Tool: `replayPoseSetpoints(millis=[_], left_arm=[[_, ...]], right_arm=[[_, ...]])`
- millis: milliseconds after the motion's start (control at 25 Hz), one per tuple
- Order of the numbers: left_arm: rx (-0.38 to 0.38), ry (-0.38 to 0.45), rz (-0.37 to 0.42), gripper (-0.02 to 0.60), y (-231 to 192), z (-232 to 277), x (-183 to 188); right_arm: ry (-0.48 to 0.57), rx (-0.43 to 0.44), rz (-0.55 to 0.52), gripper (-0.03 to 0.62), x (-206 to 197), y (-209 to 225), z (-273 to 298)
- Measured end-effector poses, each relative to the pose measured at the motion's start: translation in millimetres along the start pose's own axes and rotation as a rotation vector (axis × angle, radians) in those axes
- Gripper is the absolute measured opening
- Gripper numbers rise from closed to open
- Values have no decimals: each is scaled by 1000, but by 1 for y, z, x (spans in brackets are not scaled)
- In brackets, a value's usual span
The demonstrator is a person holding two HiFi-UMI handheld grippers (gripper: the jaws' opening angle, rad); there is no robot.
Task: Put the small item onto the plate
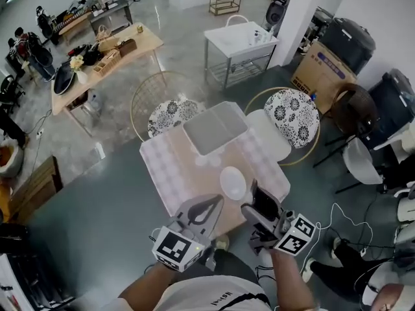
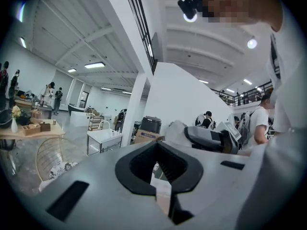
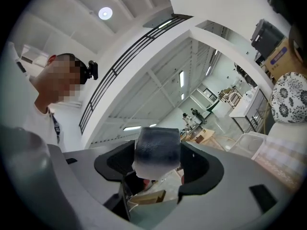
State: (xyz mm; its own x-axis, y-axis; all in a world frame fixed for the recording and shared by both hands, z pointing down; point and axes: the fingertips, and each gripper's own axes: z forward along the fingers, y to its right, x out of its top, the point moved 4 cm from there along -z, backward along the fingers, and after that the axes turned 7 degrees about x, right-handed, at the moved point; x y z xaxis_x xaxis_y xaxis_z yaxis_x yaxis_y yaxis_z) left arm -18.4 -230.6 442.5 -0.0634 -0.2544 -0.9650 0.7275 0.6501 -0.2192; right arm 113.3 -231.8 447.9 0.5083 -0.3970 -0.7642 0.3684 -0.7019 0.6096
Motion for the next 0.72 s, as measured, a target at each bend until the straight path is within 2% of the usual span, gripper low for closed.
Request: replayPoseSetpoints(millis=[200, 440, 720], left_arm=[[-37, -34, -24, 5, -12, 26, -29], [-34, -87, -52, 5, -25, 61, -65], [5, -136, -63, 5, -43, 100, -118]], right_arm=[[-28, -89, 0, 310, -20, 38, -8], [-73, -149, 21, 310, -44, 88, -14], [-235, -204, 2, 310, -87, 157, -24]])
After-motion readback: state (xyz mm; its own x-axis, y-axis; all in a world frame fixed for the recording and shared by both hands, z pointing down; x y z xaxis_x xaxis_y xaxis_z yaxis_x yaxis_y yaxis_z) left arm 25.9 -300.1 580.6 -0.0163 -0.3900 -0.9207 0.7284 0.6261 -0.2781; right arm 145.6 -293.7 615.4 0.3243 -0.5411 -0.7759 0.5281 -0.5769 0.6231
